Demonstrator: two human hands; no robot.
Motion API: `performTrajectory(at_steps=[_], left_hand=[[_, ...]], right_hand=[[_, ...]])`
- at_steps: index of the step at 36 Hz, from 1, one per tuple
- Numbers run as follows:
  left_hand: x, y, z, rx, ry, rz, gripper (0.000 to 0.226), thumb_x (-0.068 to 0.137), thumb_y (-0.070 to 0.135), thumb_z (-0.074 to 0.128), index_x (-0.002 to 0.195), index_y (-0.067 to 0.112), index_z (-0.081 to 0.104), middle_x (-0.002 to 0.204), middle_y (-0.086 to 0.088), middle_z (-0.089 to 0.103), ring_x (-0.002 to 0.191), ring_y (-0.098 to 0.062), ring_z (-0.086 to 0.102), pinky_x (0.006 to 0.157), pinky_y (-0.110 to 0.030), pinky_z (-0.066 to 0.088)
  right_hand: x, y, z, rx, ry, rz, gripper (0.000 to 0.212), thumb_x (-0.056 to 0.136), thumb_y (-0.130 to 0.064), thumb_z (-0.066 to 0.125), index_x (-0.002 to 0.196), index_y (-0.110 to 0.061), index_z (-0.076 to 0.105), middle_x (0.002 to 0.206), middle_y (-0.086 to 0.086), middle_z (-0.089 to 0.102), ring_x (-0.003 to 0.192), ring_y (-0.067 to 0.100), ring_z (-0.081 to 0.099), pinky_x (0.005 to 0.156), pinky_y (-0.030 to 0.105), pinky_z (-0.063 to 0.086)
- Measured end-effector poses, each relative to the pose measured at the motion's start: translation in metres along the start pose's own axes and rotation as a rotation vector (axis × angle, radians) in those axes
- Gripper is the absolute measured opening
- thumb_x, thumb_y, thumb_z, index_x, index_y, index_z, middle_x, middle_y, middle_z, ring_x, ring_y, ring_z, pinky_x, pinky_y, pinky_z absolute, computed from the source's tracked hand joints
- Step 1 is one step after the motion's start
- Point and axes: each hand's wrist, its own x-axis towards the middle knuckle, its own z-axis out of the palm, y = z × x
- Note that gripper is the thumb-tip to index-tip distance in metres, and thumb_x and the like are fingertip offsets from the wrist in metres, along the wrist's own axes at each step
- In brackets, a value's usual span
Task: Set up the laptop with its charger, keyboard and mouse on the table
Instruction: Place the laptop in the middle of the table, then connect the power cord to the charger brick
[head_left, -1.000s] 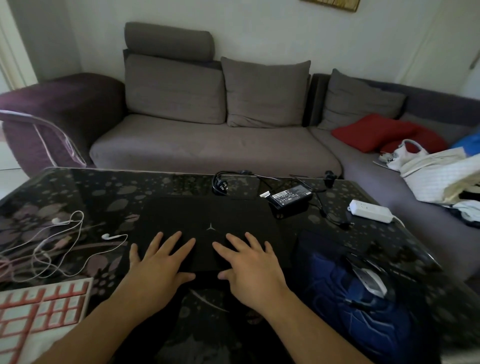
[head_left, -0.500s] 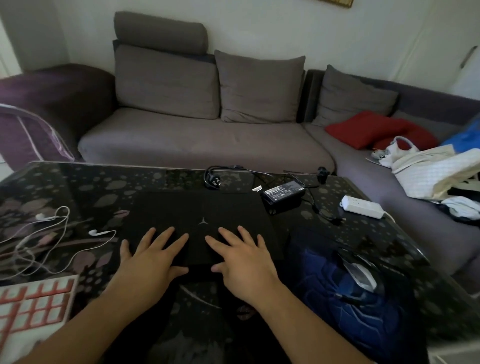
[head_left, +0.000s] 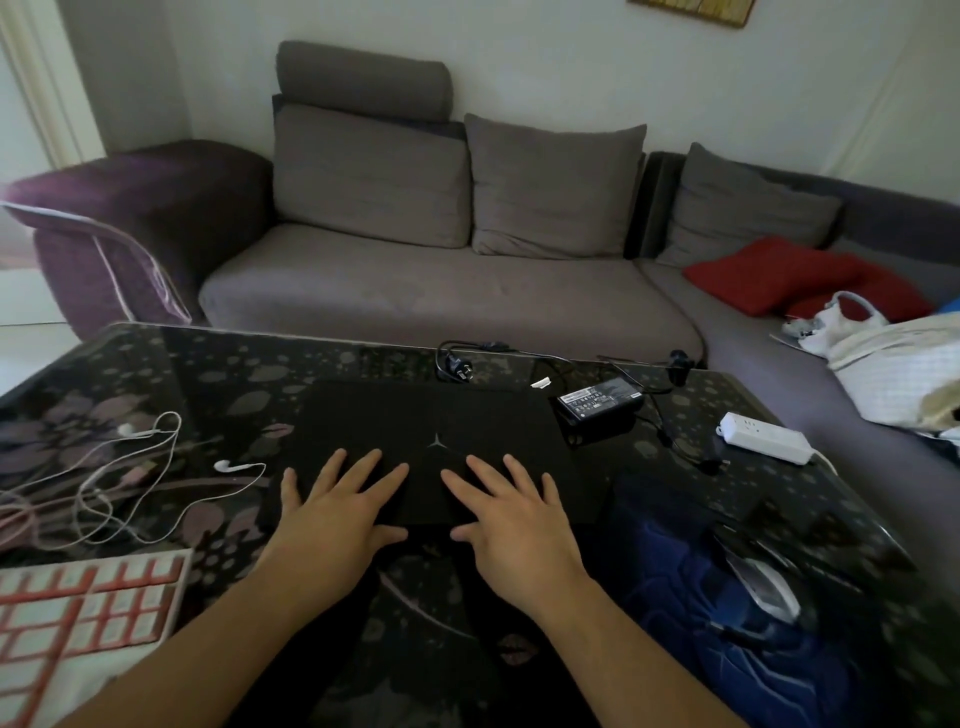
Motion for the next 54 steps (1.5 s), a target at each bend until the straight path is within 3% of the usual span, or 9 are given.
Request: performTrajectory(at_steps=[14,16,20,25,28,31,35,42,54], left_hand=[[0.009,-0.002,-0.003,-0.207,-0.007,0.001,0.077,0.096,0.069,0.051,0.163,0.049,0.018,0.176,0.011,0.001,0.162,-0.023,-0.01,0.128,-0.061,-0.006],[0.011,0.001,0.0,-0.205,0.023,0.007,0.075,0.098,0.068,0.049,0.163,0.047,0.019,0.176,0.01,0.002,0.162,-0.021,-0.009,0.129,-0.059,-0.005],[0.022,0.01,-0.001,-0.223,0.049,0.053,0.069,0.101,0.066,0.045,0.163,0.045,0.023,0.175,0.012,0.006,0.162,-0.016,-0.005,0.131,-0.052,-0.002],[0.047,0.023,-0.007,-0.249,0.109,0.072,0.061,0.106,0.057,0.04,0.163,0.043,0.024,0.175,0.01,0.008,0.163,-0.016,0.0,0.132,-0.049,0.003],[0.056,0.025,-0.002,-0.213,0.108,0.072,0.065,0.105,0.064,0.027,0.165,0.044,0.013,0.176,0.01,0.0,0.162,-0.015,-0.009,0.131,-0.048,-0.004],[0.059,0.025,0.003,-0.072,0.099,0.078,0.078,0.095,0.074,0.005,0.166,0.043,-0.001,0.176,0.011,-0.009,0.161,-0.016,-0.018,0.131,-0.048,-0.009],[0.057,0.027,0.005,0.01,0.103,0.097,0.081,0.098,0.078,0.014,0.166,0.04,-0.005,0.176,0.008,-0.012,0.16,-0.019,-0.02,0.131,-0.05,-0.009],[0.053,0.018,0.004,0.114,-0.037,0.285,0.12,0.069,0.108,0.02,0.162,0.044,-0.021,0.17,0.009,-0.03,0.155,-0.014,-0.033,0.128,-0.056,-0.014],[0.049,0.008,-0.002,0.139,-0.058,0.364,0.092,0.09,0.089,0.032,0.161,0.051,-0.011,0.174,0.007,-0.021,0.157,-0.015,-0.026,0.123,-0.049,-0.018]], right_hand=[[0.002,0.003,-0.01,0.152,-0.07,0.02,0.079,0.099,-0.056,0.057,0.166,-0.046,0.016,0.177,-0.015,0.006,0.164,0.023,-0.009,0.129,0.06,-0.006],[0.002,0.004,-0.013,0.205,-0.025,0.041,0.074,0.1,-0.057,0.054,0.165,-0.042,0.023,0.175,-0.016,0.016,0.164,0.018,0.001,0.131,0.054,0.001],[0.008,0.009,-0.022,0.396,0.121,0.165,0.053,0.104,-0.043,0.056,0.155,-0.029,0.048,0.154,-0.012,0.046,0.146,0.01,0.042,0.121,0.034,0.038],[0.031,0.032,-0.04,0.374,0.201,0.259,0.039,0.098,-0.009,0.054,0.133,-0.022,0.063,0.132,-0.007,0.056,0.121,0.011,0.058,0.103,0.029,0.049],[0.06,0.053,-0.052,0.325,0.214,0.3,0.047,0.089,0.003,0.053,0.129,-0.019,0.064,0.128,-0.002,0.057,0.119,0.019,0.059,0.103,0.037,0.051],[0.096,0.07,-0.06,0.24,0.175,0.297,0.042,0.098,-0.007,0.055,0.137,-0.019,0.06,0.14,0.002,0.054,0.127,0.022,0.056,0.106,0.038,0.048],[0.13,0.075,-0.057,0.237,0.059,0.365,0.052,0.109,-0.034,0.045,0.157,-0.014,0.042,0.162,0.009,0.042,0.146,0.03,0.042,0.117,0.047,0.04],[0.138,0.046,-0.031,0.219,0.099,0.649,0.071,0.104,-0.041,0.049,0.161,-0.006,0.023,0.159,0.018,0.032,0.146,0.036,0.036,0.113,0.052,0.042],[0.125,0.043,-0.051,0.359,0.035,0.749,0.065,0.093,-0.023,0.06,0.151,-0.004,0.039,0.152,0.022,0.043,0.141,0.041,0.038,0.112,0.054,0.046]])
